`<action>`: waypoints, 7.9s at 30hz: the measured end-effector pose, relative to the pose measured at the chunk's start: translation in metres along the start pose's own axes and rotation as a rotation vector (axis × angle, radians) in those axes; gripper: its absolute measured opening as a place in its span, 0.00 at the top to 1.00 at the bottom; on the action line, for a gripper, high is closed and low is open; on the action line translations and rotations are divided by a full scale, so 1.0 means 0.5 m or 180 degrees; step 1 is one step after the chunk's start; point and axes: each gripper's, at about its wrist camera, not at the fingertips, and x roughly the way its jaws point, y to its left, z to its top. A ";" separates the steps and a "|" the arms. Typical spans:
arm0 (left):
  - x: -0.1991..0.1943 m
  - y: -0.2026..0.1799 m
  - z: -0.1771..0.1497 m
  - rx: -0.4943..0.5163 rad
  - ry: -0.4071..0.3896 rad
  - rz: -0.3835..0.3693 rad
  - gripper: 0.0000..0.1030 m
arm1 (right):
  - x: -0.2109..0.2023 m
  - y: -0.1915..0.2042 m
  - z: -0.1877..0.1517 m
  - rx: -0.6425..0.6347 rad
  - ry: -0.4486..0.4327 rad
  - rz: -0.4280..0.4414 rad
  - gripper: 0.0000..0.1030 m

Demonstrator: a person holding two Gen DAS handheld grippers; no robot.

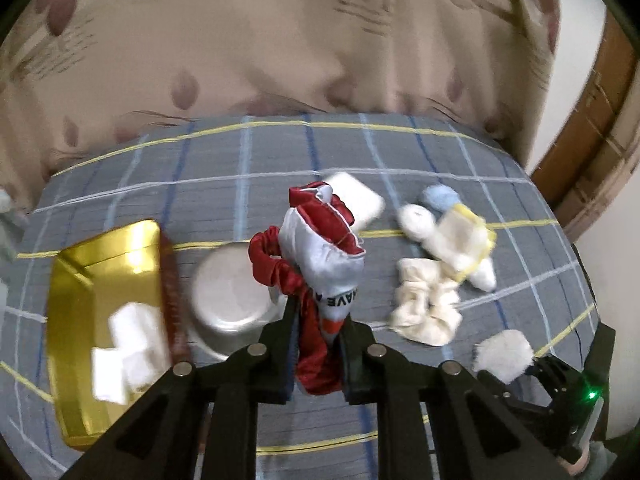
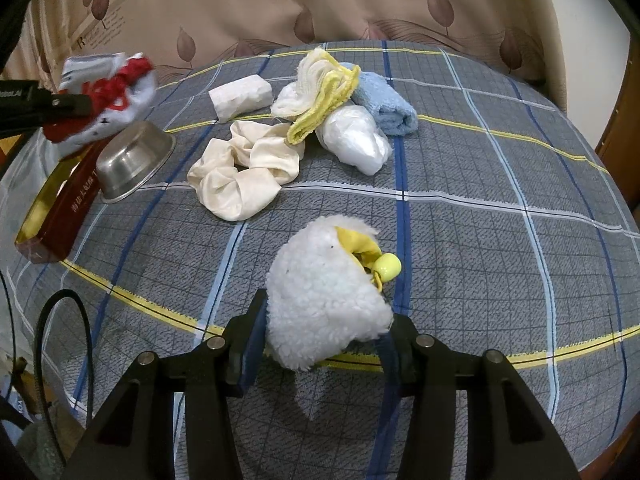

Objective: Organize soft objects
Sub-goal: 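Carry red-and-white sock into the gold tray and open left tool, then carry fluffy white plush into the gold tray and open right tool, then lift right tool from the tray and move it to the cloth pile, then grasp the yellow-trimmed white cloth with the right tool, then grasp cream scrunched cloth with left tool while right tool holds yellow-trimmed cloth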

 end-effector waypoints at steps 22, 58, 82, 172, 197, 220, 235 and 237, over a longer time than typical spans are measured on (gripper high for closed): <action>-0.014 0.341 -0.036 -0.0642 0.0086 0.1048 0.84 | 0.001 0.007 -0.001 -0.0041 -0.0006 -0.0041 0.53; -0.101 0.360 -0.155 -0.0955 0.0050 0.1244 0.51 | 0.006 0.014 0.001 -0.0066 0.0009 -0.0077 0.55; -0.188 0.397 -0.257 -0.1204 -0.0117 0.1298 0.51 | -0.055 0.194 0.071 -0.0686 -0.0088 0.0170 0.65; -0.207 0.380 -0.275 -0.1080 -0.0061 0.1521 0.51 | -0.044 0.270 0.137 -0.0745 -0.0183 0.0246 0.31; -0.135 0.182 -0.196 -0.0315 -0.0002 0.0922 0.51 | 0.068 0.004 0.247 -0.0178 -0.0298 -0.0184 0.31; 0.026 -0.078 -0.052 0.0456 0.0031 0.0092 0.51 | -0.032 -0.003 0.192 -0.0490 -0.0597 -0.0268 0.78; 0.184 -0.230 -0.027 0.0708 0.0281 -0.0271 0.51 | -0.082 -0.083 0.095 -0.0016 -0.0572 -0.0183 0.78; 0.201 -0.233 -0.025 0.0722 0.0294 -0.0249 0.51 | -0.079 -0.082 0.093 -0.0015 -0.0566 -0.0159 0.78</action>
